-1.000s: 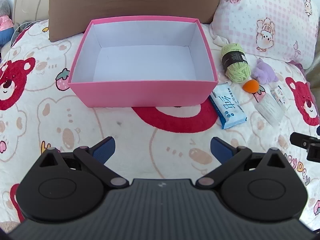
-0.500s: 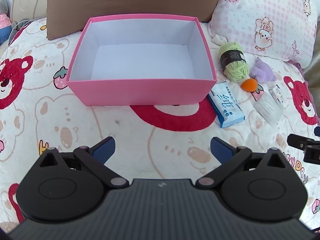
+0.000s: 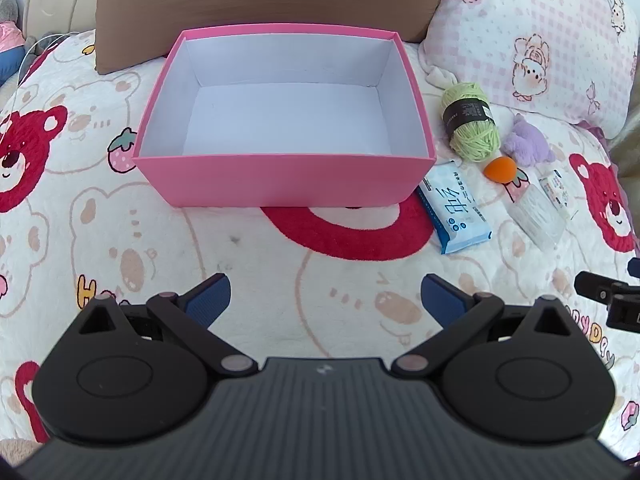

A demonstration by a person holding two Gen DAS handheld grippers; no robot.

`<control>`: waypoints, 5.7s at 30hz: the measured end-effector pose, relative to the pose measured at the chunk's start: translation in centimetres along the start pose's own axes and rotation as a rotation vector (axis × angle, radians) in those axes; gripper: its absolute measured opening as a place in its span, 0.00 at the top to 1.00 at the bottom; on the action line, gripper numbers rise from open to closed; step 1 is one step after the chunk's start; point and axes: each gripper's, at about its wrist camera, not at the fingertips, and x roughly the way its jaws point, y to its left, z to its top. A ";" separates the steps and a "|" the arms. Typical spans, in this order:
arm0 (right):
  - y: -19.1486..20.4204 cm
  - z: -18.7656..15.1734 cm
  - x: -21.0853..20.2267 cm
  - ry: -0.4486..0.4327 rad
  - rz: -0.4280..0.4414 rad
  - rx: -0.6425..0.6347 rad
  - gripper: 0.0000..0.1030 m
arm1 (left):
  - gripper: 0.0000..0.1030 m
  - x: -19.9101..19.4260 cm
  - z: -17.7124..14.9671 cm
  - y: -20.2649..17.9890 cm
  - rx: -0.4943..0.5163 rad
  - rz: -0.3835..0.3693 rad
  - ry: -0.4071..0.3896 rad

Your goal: Organize objects

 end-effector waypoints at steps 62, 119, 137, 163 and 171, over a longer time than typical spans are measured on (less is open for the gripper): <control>-2.7 1.8 5.2 -0.238 0.371 -0.236 0.03 | 0.14 7.0 2.8 -8.2 0.015 0.029 0.017; -0.9 -2.8 13.5 -0.002 0.522 -0.179 0.54 | 0.83 15.7 -1.3 -7.7 -0.228 -0.370 0.094; 2.1 -2.4 13.7 -0.021 0.424 -0.209 0.15 | 0.81 17.7 -1.1 -7.2 -0.191 -0.438 0.034; 1.7 -2.9 13.7 -0.096 0.352 -0.197 0.37 | 0.80 16.8 -2.1 -9.0 -0.118 -0.407 0.044; 1.7 -3.4 12.0 -0.095 0.363 -0.234 0.37 | 0.80 15.8 -2.0 -9.3 -0.091 -0.405 0.089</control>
